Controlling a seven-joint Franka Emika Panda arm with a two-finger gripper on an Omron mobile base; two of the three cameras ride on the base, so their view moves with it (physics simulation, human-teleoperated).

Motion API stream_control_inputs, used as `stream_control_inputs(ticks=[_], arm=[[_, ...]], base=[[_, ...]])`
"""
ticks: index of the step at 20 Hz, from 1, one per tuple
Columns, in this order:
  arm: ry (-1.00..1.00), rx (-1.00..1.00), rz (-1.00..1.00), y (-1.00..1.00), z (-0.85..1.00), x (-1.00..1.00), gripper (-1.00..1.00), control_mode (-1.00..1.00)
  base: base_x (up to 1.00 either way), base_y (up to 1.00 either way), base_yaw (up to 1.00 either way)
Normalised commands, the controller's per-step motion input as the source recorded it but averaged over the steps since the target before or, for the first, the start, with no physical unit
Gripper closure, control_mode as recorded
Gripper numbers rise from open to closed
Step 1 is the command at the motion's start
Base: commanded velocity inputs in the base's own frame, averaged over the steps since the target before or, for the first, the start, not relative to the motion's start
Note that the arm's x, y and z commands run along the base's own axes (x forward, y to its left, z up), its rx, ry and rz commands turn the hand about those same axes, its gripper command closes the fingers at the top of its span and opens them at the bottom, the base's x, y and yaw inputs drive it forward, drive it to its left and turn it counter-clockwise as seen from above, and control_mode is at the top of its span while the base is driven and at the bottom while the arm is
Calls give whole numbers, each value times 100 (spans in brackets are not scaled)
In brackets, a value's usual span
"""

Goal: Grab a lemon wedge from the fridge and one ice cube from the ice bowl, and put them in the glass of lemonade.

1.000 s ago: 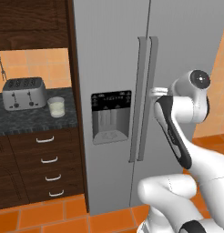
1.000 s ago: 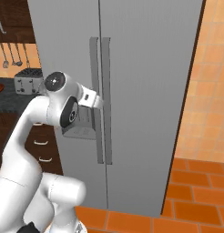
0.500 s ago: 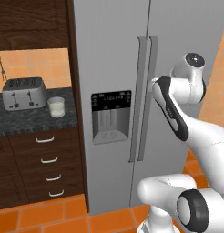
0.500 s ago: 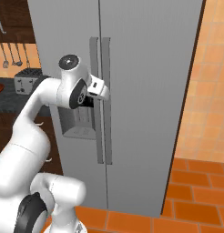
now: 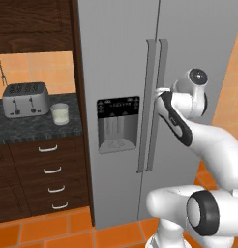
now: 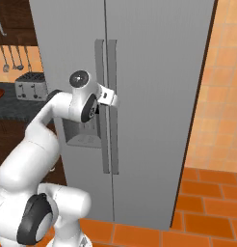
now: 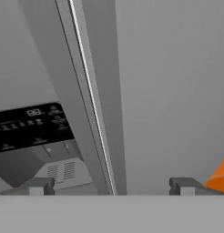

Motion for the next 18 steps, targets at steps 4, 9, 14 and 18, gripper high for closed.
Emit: stream_control_inputs(ticks=[4, 9, 14, 18], arm=[[-1, 0, 0, -29, -7, 75, -100, -100], [1, 0, 3, -55, 0, 42, -100, -100], [-2, 0, 1, -7, -9, 28, -100, -100], [0, -1, 0, 14, 0, 21, -100, -100]], base=[[0, 0, 0], [0, 0, 0], [0, 0, 0], [0, 0, 0]])
